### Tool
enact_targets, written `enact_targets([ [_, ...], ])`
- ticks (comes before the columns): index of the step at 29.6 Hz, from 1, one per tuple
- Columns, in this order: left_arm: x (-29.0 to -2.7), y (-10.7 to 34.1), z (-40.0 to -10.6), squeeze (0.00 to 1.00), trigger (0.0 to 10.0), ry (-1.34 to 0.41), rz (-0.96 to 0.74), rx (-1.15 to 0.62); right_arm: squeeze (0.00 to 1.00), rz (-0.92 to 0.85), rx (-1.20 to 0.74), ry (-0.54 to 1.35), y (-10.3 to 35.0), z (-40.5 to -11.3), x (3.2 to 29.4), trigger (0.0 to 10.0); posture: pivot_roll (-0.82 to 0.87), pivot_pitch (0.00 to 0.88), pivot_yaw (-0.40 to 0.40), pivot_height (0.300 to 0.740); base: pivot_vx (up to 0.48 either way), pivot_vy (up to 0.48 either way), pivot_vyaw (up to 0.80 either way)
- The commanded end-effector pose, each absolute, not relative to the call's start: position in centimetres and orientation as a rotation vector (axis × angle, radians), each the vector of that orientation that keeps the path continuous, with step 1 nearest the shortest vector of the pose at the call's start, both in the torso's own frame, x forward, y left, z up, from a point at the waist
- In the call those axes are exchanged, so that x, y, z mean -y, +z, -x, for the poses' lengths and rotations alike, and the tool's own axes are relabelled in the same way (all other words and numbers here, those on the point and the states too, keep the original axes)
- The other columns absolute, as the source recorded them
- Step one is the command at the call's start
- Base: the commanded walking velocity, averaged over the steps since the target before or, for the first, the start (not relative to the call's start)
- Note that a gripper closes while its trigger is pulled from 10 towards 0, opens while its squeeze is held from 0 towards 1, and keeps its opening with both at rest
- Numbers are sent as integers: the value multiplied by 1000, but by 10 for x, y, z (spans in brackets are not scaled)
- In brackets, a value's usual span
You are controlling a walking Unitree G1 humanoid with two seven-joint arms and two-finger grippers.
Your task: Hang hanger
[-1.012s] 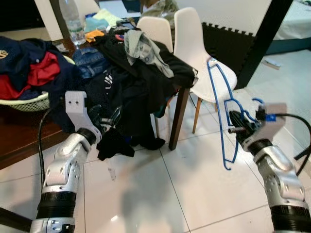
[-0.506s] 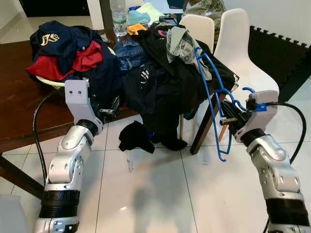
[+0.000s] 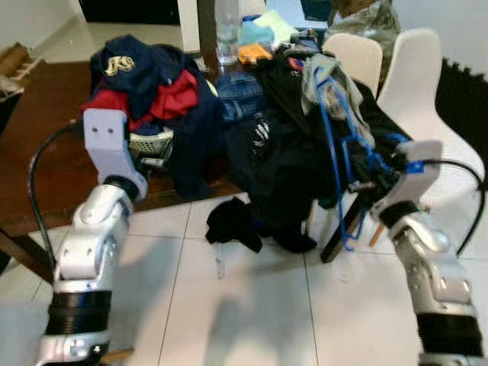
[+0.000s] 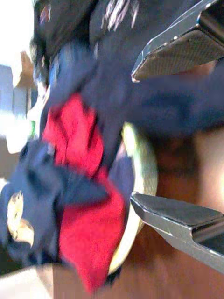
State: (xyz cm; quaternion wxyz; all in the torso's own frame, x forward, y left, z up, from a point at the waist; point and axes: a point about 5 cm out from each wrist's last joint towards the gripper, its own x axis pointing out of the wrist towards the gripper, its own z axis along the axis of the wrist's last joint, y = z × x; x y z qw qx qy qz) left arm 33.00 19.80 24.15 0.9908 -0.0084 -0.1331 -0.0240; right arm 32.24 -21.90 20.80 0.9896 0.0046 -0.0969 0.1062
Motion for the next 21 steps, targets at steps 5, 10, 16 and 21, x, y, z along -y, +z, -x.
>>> enact_targets([
  [5, -193, 256, -330, 0, 10000, -61, 0, 304, 0, -17, 195, 184, 209, -318, 225, 10000, 107, 146, 2, 740, 376, 0, 0],
  [10, -191, 261, -331, 0, 10000, -75, 2, 321, 0, -20, 199, 179, 210, -318, 226, 10000, 106, 146, 3, 740, 376, 0, 0],
  [16, -181, 278, -329, 0, 10000, -128, -3, 369, 0, -29, 205, 179, 212, -317, 226, 10000, 108, 148, 6, 740, 373, 0, 0],
  [21, -178, 275, -329, 0, 10000, -90, -30, 349, 0, -35, 208, 190, 212, -317, 224, 10000, 111, 149, 6, 740, 271, 0, 0],
])
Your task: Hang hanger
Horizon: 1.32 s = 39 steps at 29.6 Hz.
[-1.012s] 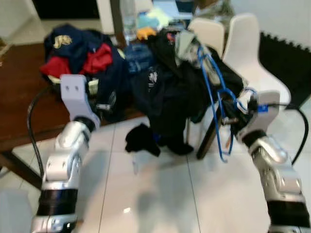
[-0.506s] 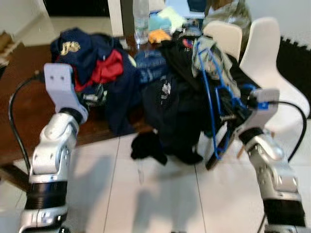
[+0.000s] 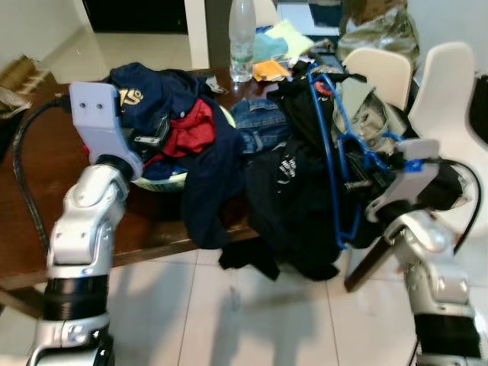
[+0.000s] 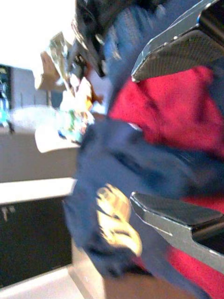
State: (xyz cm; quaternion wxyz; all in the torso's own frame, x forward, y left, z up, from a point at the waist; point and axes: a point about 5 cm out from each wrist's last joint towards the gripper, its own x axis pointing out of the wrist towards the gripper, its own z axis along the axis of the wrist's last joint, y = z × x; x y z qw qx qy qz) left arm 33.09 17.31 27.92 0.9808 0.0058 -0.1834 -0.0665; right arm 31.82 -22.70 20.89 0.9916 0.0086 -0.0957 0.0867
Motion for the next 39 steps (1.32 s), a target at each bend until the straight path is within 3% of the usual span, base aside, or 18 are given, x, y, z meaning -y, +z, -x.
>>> enact_targets([
  [1, -178, 275, -329, 0, 10000, -90, -30, 349, 0, -35, 208, 190, 212, -317, 224, 10000, 111, 149, 6, 740, 0, 0, 0],
  [12, -178, 269, -333, 0, 10000, -74, -12, 323, 0, -38, 212, 204, 214, -317, 221, 10000, 104, 148, 9, 740, 0, 0, 0],
  [17, -192, 254, -336, 0, 10000, 40, -12, 246, 0, -26, 202, 208, 213, -316, 221, 10000, 102, 152, 3, 740, 0, 0, 0],
  [32, -206, 247, -355, 0, 10000, 84, -74, 223, 0, -17, 203, 218, 215, -314, 218, 10000, 85, 156, 3, 740, 0, 0, 0],
  [39, -193, 256, -365, 0, 10000, 8, -81, 264, 0, -19, 199, 219, 213, -311, 216, 10000, 74, 164, 5, 740, 0, 0, 0],
])
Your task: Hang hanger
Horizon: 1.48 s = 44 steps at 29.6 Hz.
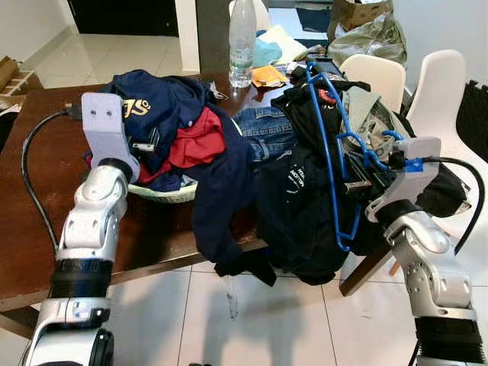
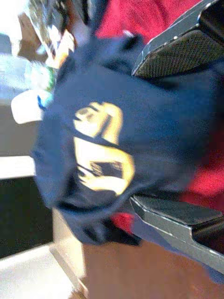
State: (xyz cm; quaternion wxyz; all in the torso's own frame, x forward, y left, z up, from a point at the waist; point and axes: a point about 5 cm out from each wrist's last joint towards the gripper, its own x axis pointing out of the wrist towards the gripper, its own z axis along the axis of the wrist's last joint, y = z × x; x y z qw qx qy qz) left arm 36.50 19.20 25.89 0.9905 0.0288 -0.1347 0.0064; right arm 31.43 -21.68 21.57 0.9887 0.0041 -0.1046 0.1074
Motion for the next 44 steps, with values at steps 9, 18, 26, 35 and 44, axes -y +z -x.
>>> enact_targets([
  [9, -174, 248, -365, 0, 0, -85, -124, 254, 0, -17, 193, 216, 212, -309, 217, 10000, 69, 169, 12, 740, 0, 0, 0],
  [18, -183, 240, -363, 0, 0, -83, -164, 226, 0, -17, 189, 214, 211, -309, 216, 10000, 74, 162, 18, 740, 0, 0, 0],
  [26, -182, 269, -362, 0, 0, -210, 18, 284, 0, -13, 193, 212, 212, -311, 216, 10000, 77, 132, 19, 740, 0, 0, 0],
  [35, -135, 384, -305, 0, 0, -938, 192, 622, 0, -20, 202, 195, 213, -313, 217, 10000, 91, 125, 21, 740, 0, 0, 0],
  [44, -133, 462, -273, 0, 0, -1153, 77, 825, 0, -35, 215, 180, 214, -316, 218, 10000, 116, 108, 29, 740, 0, 0, 0],
])
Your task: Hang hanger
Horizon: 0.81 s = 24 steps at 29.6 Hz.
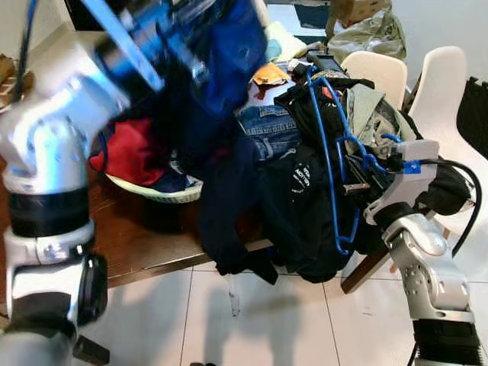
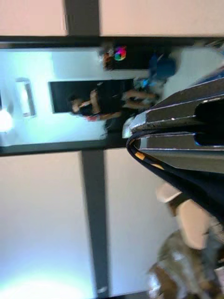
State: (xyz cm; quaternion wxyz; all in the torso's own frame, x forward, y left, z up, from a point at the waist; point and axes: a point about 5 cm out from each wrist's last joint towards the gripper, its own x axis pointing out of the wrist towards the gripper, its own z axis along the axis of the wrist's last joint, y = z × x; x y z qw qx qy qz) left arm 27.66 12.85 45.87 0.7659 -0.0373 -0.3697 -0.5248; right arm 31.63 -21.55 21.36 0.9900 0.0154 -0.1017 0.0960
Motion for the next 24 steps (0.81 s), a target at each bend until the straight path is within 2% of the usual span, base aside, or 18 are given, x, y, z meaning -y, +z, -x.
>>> enact_targets([
  [1, -136, 475, -272, 0, 0, -1139, 90, 857, 0, -37, 217, 179, 214, -317, 218, 10000, 118, 107, 30, 740, 0, 0, 0],
  [2, -140, 491, -270, 0, 0, -1126, 124, 892, 0, -38, 219, 178, 214, -317, 218, 10000, 122, 104, 31, 740, 0, 0, 0],
  [4, -140, 491, -270, 0, 0, -1126, 124, 892, 0, -38, 219, 178, 214, -317, 218, 10000, 122, 104, 31, 740, 0, 0, 0],
  [5, -144, 509, -266, 0, 0, -1109, 166, 940, 0, -40, 221, 177, 214, -318, 217, 10000, 123, 104, 32, 740, 0, 0, 0],
  [6, -144, 509, -266, 0, 0, -1109, 166, 940, 0, -40, 221, 177, 214, -318, 217, 10000, 123, 104, 32, 740, 0, 0, 0],
  [8, -156, 538, -255, 0, 0, -1076, 268, 1026, 0, -44, 225, 173, 214, -318, 217, 10000, 126, 103, 37, 740, 0, 0, 0],
  [10, -156, 538, -255, 0, 0, -1076, 268, 1026, 0, -44, 225, 173, 214, -318, 217, 10000, 126, 103, 37, 740, 0, 0, 0],
  [12, -168, 547, -251, 0, 0, -1033, 331, 1053, 0, -46, 225, 167, 213, -318, 218, 10000, 126, 109, 38, 740, 0, 0, 0],
  [15, -181, 537, -258, 0, 0, -956, 358, 1012, 0, -48, 219, 170, 212, -318, 216, 10000, 128, 115, 38, 740, 0, 0, 0],
  [17, -181, 537, -258, 0, 0, -956, 358, 1012, 0, -48, 219, 170, 212, -318, 216, 10000, 128, 115, 38, 740, 0, 0, 0],
  [21, -197, 518, -273, 0, 0, -828, 331, 946, 0, -51, 214, 181, 210, -318, 214, 10000, 129, 120, 37, 740, 0, 0, 0],
  [22, -210, 499, -288, 0, 0, -713, 326, 883, 0, -48, 209, 189, 208, -317, 212, 10000, 129, 125, 36, 740, 0, 0, 0],
  [23, -210, 499, -288, 0, 0, -713, 326, 883, 0, -48, 209, 189, 208, -317, 212, 10000, 129, 125, 36, 740, 0, 0, 0],
  [24, -225, 478, -302, 0, 0, -595, 314, 814, 0, -46, 205, 194, 208, -317, 211, 10000, 123, 132, 33, 740, 0, 0, 0],
])
